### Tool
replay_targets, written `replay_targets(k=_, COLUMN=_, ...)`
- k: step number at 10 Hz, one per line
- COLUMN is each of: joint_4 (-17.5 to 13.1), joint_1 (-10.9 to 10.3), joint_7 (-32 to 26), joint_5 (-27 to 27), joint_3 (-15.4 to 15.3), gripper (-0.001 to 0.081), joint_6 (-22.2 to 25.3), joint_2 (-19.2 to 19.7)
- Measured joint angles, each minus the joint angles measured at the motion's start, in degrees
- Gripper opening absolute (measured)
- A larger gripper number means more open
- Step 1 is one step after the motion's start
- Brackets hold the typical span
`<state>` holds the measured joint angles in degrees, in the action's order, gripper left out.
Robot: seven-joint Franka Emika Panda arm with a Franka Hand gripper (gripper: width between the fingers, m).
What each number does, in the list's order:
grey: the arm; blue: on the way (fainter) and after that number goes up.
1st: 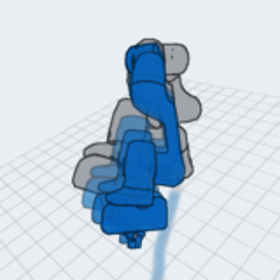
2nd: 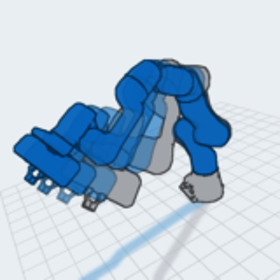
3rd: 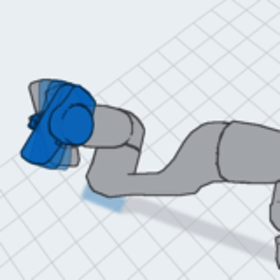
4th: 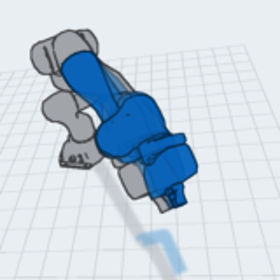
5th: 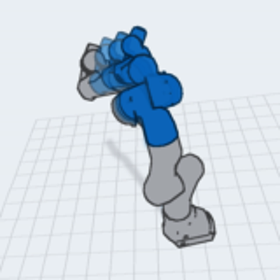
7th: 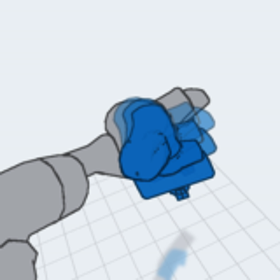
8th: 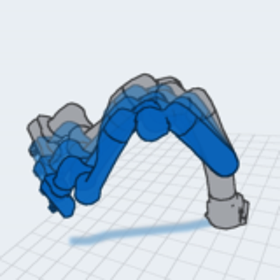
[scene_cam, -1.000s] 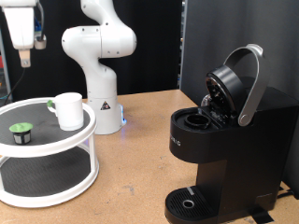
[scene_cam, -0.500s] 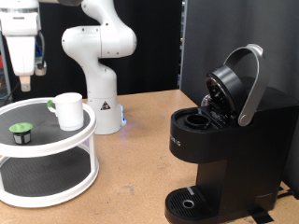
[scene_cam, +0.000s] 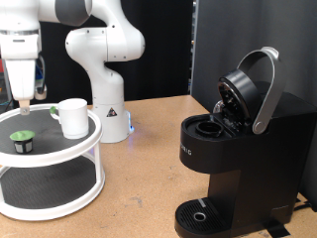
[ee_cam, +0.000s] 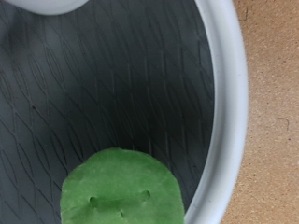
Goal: Make a cup of coffee with the keurig machine
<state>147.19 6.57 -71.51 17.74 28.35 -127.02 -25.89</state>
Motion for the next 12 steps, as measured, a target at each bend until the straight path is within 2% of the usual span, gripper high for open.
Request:
replay_targets(k=4, joint_4=3.29, joint_1=0.28, joint_7=-0.05, joint_5=2.72, joint_3=1.50, gripper=0.0801, joint_6=-6.49, joint_2=2.50)
replay_targets(k=8, joint_4=5.84, joint_1=0.36, joint_7=-0.05, joint_5=2.90, joint_3=3.37, gripper=0.0801, joint_6=-15.51, joint_2=4.92)
replay_targets(k=12, joint_4=6.45, joint_1=0.36, joint_7=-0.05, joint_5=2.49, joint_3=4.53, gripper=0.0801, joint_6=-18.10, joint_2=6.95)
